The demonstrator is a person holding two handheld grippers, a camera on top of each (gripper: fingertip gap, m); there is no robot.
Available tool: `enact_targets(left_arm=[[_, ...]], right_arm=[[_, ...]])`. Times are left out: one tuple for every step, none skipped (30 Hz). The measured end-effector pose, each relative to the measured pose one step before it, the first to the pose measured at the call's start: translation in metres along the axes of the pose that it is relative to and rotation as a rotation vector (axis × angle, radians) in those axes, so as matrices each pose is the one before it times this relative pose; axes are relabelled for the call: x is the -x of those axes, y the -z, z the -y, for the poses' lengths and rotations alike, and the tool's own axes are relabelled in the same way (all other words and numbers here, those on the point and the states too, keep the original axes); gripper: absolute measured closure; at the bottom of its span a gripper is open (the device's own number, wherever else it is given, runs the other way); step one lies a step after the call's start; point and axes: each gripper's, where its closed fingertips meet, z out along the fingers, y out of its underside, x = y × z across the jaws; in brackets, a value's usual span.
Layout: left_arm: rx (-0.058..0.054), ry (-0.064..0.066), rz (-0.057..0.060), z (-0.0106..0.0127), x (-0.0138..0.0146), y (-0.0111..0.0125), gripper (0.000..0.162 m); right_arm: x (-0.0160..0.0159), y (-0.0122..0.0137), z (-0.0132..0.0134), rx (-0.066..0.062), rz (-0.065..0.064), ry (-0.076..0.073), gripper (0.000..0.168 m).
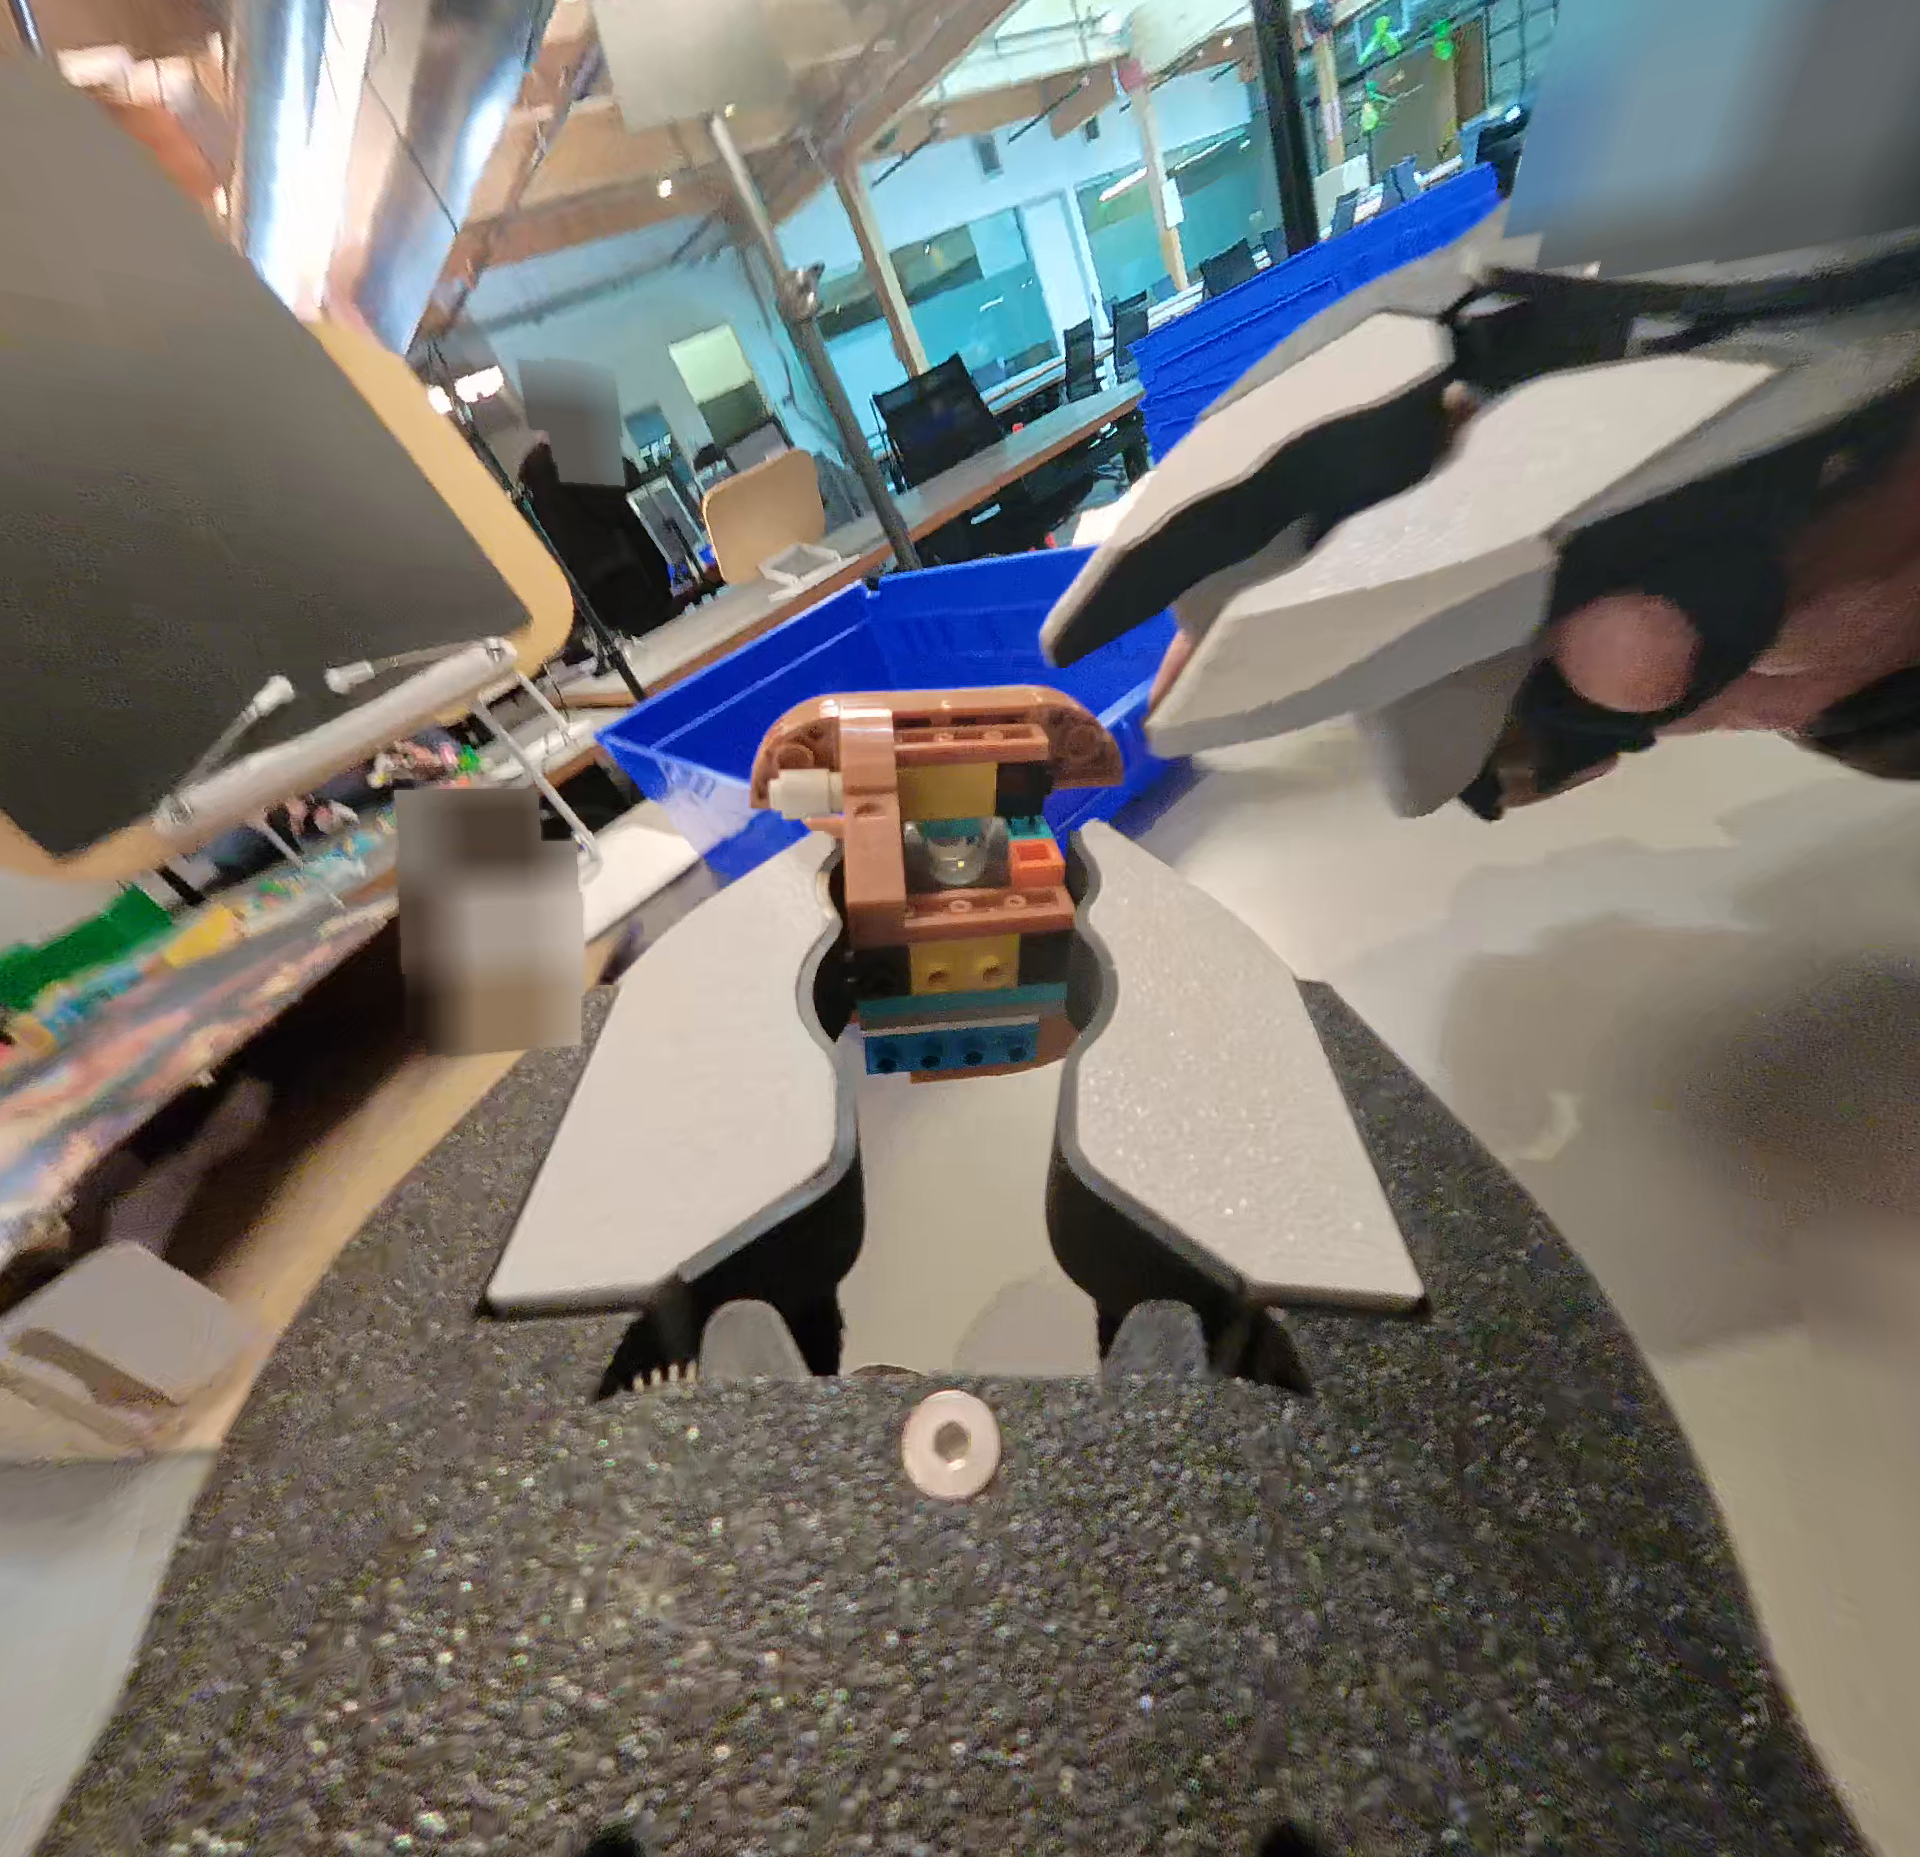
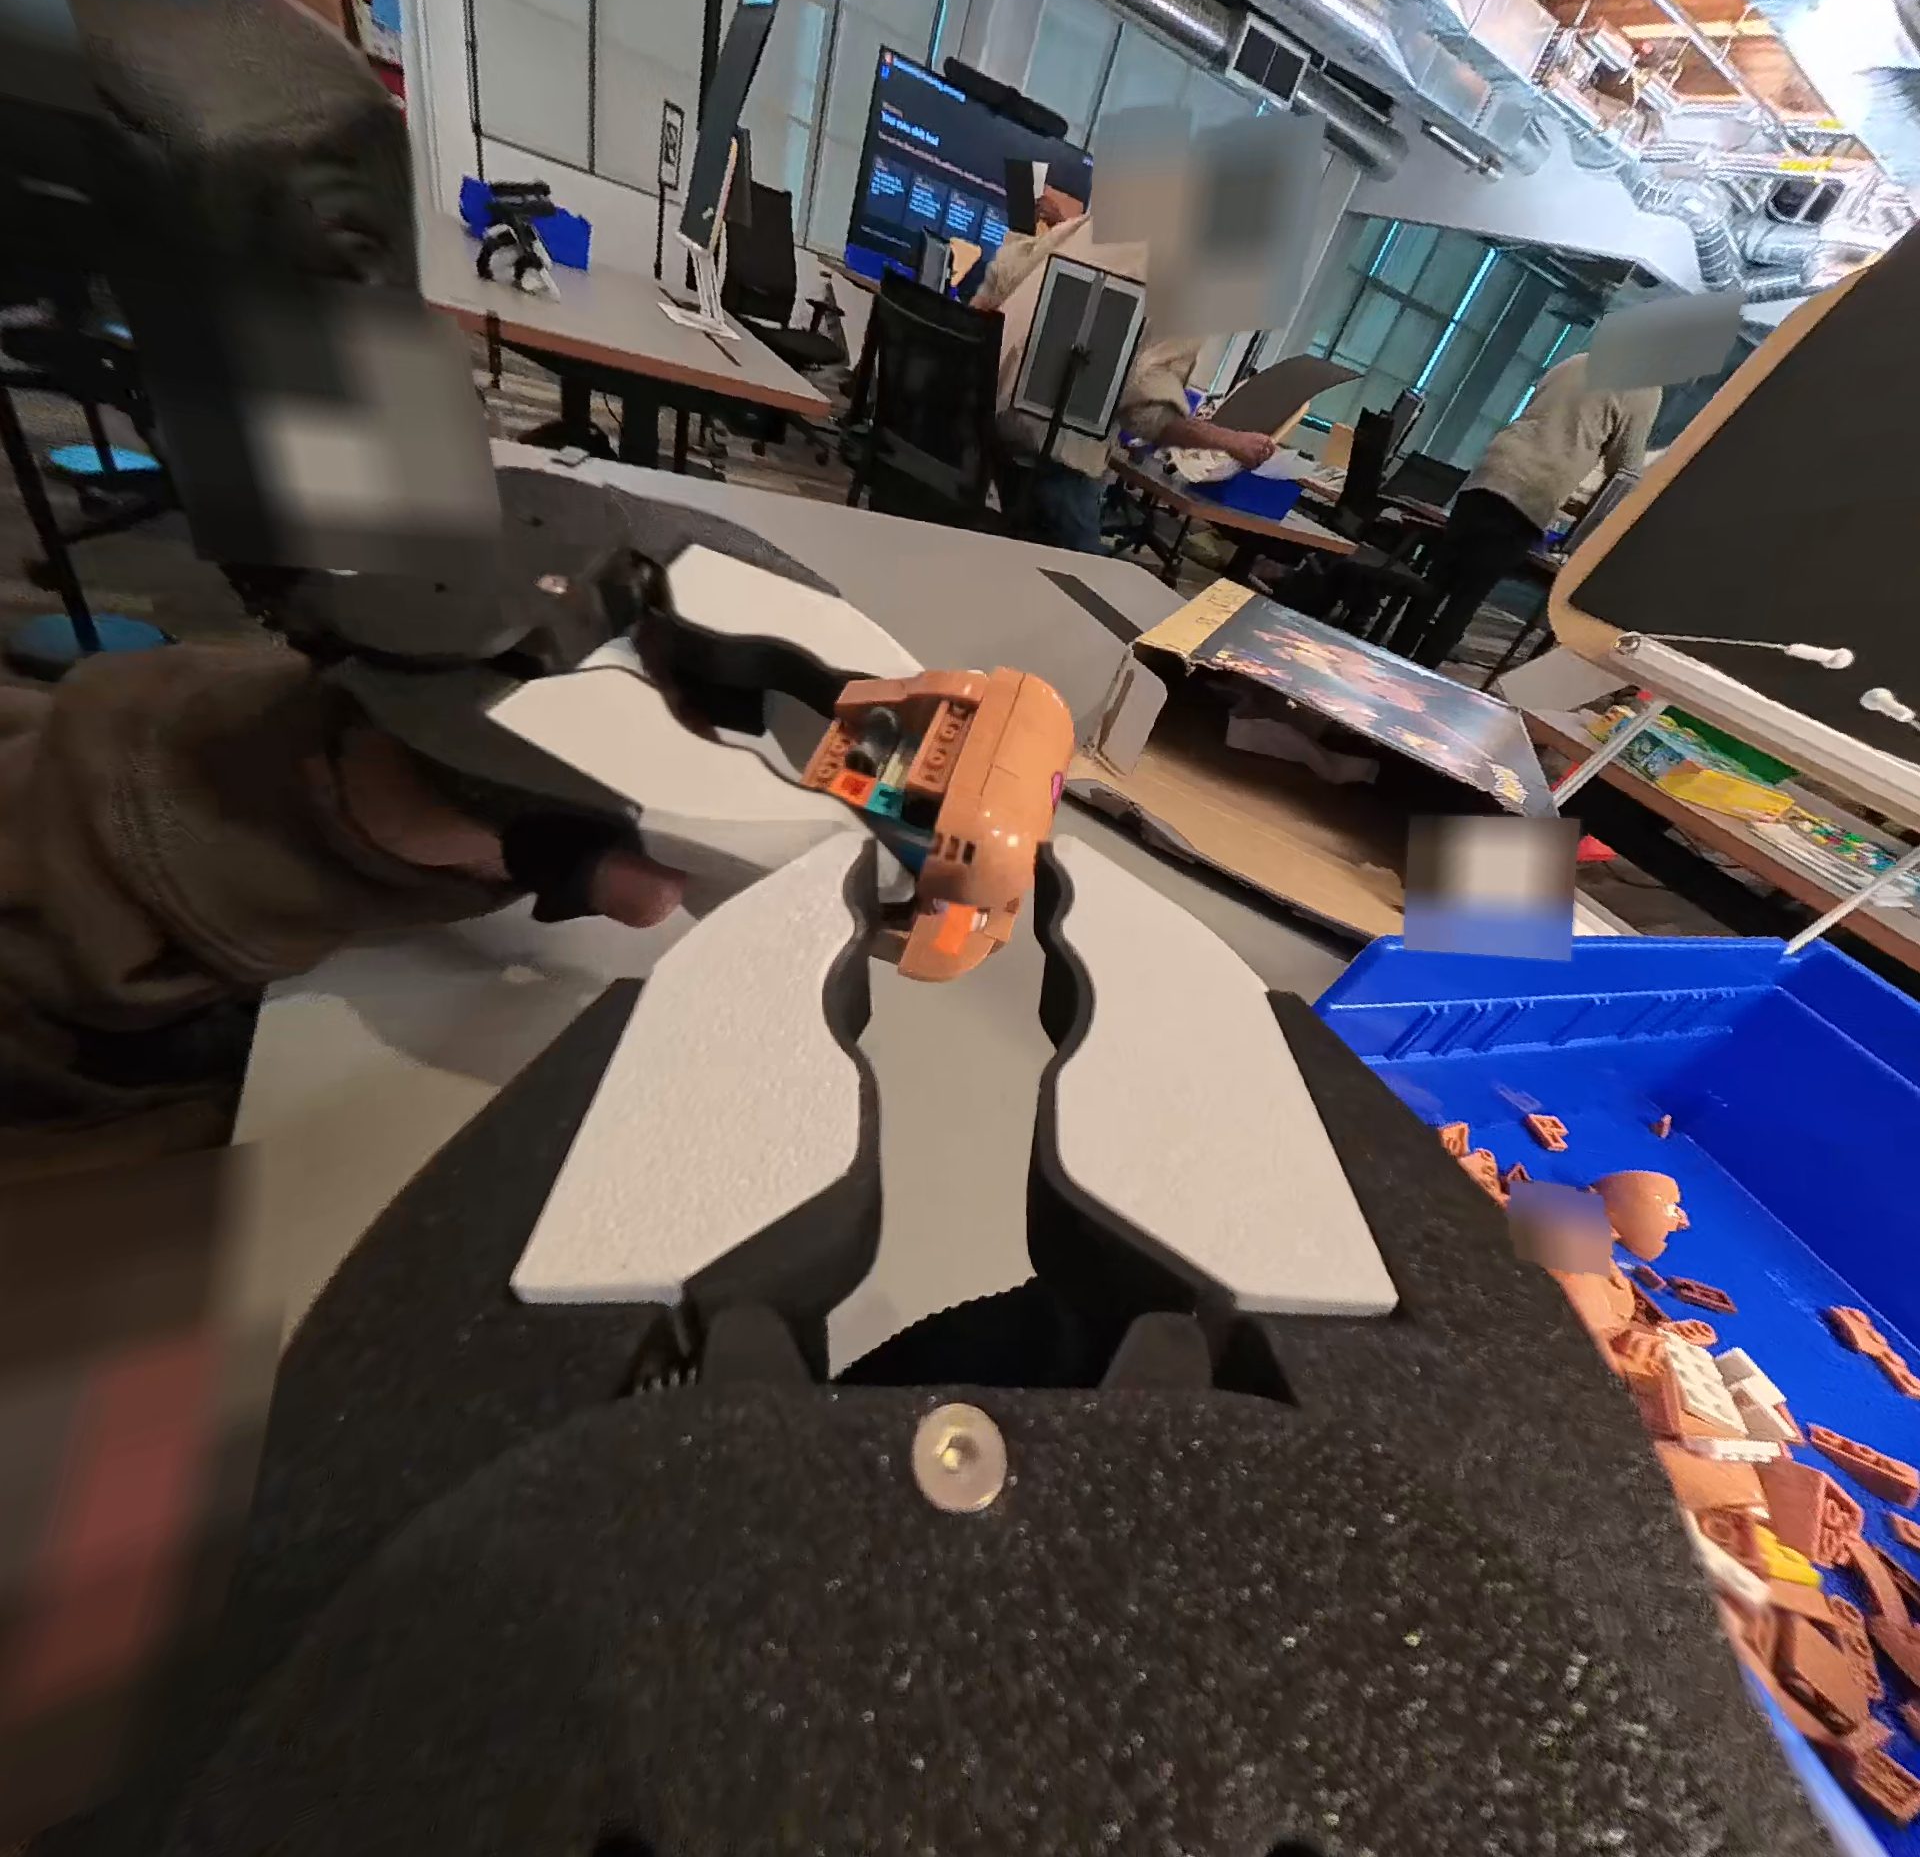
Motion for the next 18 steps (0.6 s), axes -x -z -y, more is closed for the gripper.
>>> enact_targets(left_arm=[[0.0021,0.0486,-0.0034,-0.00159,0.00316,0.00032,0.124],[-0.0038,0.0520,-0.0106,-0.00069,0.00216,0.00050,0.123],[-0.0050,0.0513,-0.0143,-0.00025,0.00146,0.00052,0.123],[-0.0040,0.0473,-0.0165,-0.00040,0.00087,0.00036,0.123],[-0.0019,0.0448,-0.0196,-0.00082,0.00030,0.00021,0.123],[0.0014,0.0436,-0.0205,-0.00114,0.00001,-0.00014,0.123],[0.0057,0.0403,-0.0203,-0.00192,-0.00015,-0.00029,0.123],[0.0098,0.0330,-0.0160,-0.00222,0.00009,-0.00031,0.123],[0.0109,0.0184,-0.0086,-0.00222,0.00032,-0.00031,0.123],[0.0146,0.0000,-0.0020,-0.00235,0.00054,-0.00032,0.123],[0.0215,-0.0155,-0.0024,-0.00288,-0.00030,-0.00052,0.123],[0.0247,-0.0232,-0.0036,-0.00309,-0.00085,-0.00063,0.124],[0.0214,-0.0246,-0.0054,-0.00268,-0.00107,-0.00069,0.124],[0.0208,-0.0194,-0.0076,-0.00253,-0.00137,-0.00064,0.124],[0.0197,-0.0169,-0.0080,-0.00275,-0.00119,-0.00075,0.124],[0.0152,-0.0127,-0.0141,-0.00183,-0.00195,-0.00050,0.124],[0.0123,-0.0096,-0.0182,-0.00139,-0.00257,-0.00040,0.124],[0.0205,-0.0077,-0.0229,-0.00246,-0.00294,-0.00085,0.124]], right_arm=[[-0.00095,0.00098,0.00022,-0.0055,-0.0010,-0.0107,0.141],[-0.00162,0.00030,-0.00134,0.0032,-0.0054,-0.0061,0.141],[-0.00117,-0.00034,-0.00271,0.0094,-0.0044,-0.0021,0.140],[-0.00012,-0.00090,-0.00305,0.0108,-0.0007,-0.0009,0.140],[0.00032,-0.00128,-0.00298,0.0105,0.0007,-0.0008,0.139],[0.00047,-0.00136,-0.00290,0.0111,-0.0003,0.0017,0.139],[0.00024,-0.00134,-0.00251,0.0110,-0.0030,0.0067,0.139],[-0.00012,-0.00084,-0.00186,0.0089,-0.0045,0.0099,0.138],[-0.00034,-0.00052,-0.00091,0.0054,-0.0045,0.0096,0.138],[-0.00054,0.00003,0.00004,0.0002,-0.0039,0.0081,0.138],[-0.00074,0.00039,0.00091,-0.0044,-0.0044,0.0076,0.138],[-0.00104,0.00052,0.00120,-0.0049,-0.0049,0.0074,0.139],[-0.00083,0.00022,0.00100,-0.0024,-0.0028,0.0060,0.139],[-0.00038,0.00006,0.00070,-0.0009,0.0002,0.0041,0.139],[0.00004,-0.00030,0.00069,-0.0002,0.0032,0.0046,0.139],[0.00061,-0.00049,0.00042,0.0019,0.0058,0.0085,0.140],[0.00081,-0.00080,-0.00021,0.0068,0.0070,0.0121,0.141],[0.00093,-0.00109,-0.00094,0.0124,0.0074,0.0141,0.141]])
